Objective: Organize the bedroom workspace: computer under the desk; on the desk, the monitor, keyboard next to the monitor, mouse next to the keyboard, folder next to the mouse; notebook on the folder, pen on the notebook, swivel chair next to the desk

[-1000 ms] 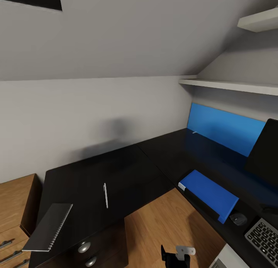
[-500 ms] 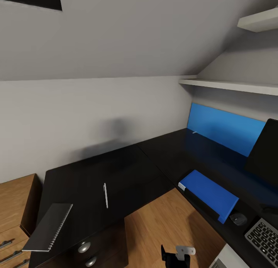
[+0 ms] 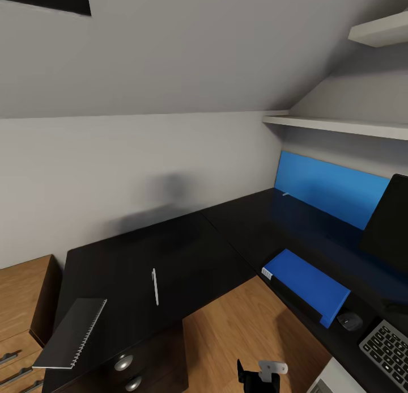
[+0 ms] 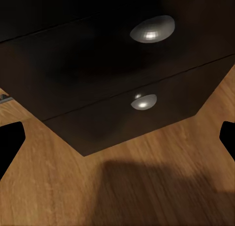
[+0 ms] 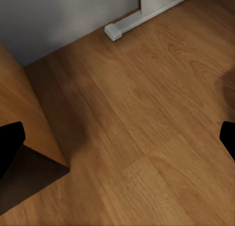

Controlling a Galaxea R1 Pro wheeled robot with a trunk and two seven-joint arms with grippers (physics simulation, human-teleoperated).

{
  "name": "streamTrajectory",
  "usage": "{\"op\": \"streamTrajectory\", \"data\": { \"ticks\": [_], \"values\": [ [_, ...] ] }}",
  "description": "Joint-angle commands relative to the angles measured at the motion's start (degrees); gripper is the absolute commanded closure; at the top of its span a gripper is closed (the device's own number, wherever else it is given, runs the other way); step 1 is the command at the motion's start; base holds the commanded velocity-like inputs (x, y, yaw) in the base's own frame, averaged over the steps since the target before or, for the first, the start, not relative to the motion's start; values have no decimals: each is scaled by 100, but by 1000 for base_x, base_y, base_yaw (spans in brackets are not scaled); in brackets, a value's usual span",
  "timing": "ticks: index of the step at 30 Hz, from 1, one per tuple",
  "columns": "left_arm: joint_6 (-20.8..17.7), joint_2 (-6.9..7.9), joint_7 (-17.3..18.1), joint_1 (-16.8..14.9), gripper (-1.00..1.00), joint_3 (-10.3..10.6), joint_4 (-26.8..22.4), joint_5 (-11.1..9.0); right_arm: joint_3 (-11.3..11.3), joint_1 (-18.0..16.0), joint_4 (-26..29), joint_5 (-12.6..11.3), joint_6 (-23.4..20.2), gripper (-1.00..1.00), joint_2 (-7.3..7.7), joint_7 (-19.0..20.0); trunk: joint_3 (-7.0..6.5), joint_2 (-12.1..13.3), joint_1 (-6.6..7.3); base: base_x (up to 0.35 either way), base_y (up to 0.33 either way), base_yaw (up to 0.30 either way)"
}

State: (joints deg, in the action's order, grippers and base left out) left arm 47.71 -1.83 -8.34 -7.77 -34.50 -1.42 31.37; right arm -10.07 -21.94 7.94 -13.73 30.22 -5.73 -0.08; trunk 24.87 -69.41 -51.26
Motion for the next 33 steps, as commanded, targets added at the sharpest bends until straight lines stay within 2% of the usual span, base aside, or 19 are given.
{"op": "streamTrajectory", "data": {
  "ticks": [1, 33],
  "values": [
    [10, -1, -54, -3, -100, -13, 1, 62, -48, -4, -5, -58, 23, -100, 1, -1, 6, -4, 0, 0, 0, 0],
    [18, -1, -52, -4, -100, -13, 0, 62, -56, -7, -3, -86, 40, -100, -46, -21, 8, -4, 0, 0, 0, 0]
  ]
}}
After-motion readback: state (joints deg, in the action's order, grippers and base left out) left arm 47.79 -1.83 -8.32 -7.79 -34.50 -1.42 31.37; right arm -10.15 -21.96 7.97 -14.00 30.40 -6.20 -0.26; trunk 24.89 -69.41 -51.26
